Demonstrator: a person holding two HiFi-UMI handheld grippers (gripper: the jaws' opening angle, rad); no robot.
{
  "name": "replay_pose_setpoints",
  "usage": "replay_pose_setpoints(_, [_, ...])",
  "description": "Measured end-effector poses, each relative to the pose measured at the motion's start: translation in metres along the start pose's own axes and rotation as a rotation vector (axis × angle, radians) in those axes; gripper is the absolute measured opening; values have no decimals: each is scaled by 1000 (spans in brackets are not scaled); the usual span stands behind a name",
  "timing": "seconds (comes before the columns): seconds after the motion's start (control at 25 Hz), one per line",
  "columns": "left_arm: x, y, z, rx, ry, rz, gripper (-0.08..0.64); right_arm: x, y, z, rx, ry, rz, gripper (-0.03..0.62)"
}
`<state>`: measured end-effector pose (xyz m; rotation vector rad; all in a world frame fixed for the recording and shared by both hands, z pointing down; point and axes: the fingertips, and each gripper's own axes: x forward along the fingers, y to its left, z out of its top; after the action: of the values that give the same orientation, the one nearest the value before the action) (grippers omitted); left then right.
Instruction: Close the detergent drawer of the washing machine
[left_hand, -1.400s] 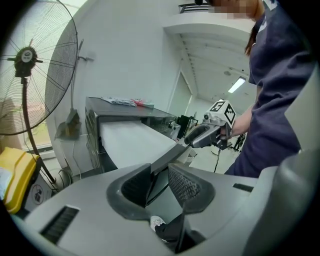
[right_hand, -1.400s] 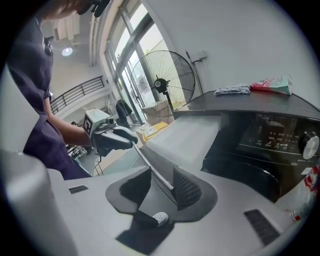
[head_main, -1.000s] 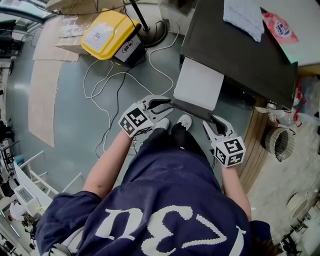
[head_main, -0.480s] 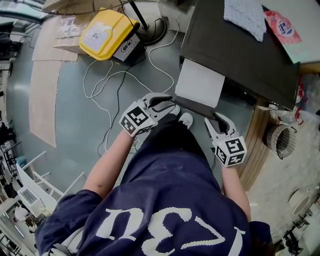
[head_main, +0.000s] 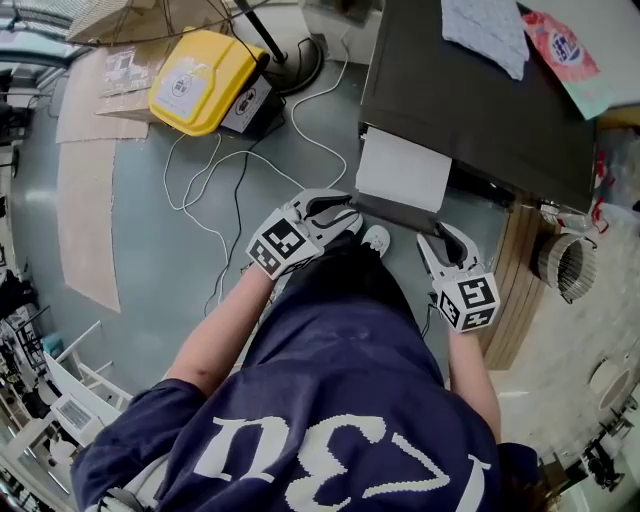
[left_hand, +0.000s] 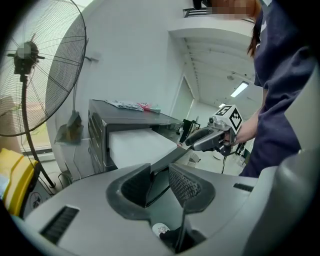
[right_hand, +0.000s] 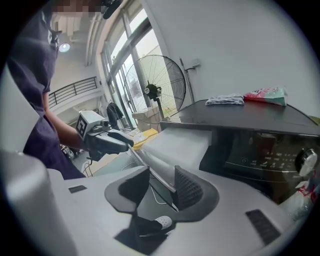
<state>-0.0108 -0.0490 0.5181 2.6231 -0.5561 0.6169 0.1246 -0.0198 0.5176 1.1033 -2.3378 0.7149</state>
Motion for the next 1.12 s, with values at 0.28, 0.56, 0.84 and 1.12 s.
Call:
replay_pose_setpoints(0.28, [3, 13, 9, 14, -12, 3, 127, 7, -9, 13, -8, -19, -34, 179])
replay_pose_setpoints(0.56, [12, 30, 19, 14, -25, 22, 127, 18, -23, 26, -10, -32, -46, 183])
replay_pose_setpoints(0.84, [21, 48, 32, 12, -39, 54, 127, 28, -39, 42, -26, -42, -65, 186])
replay_pose_setpoints(1.12, [29, 61, 41, 7, -44, 80, 127, 36, -50, 53, -31, -56, -84, 189])
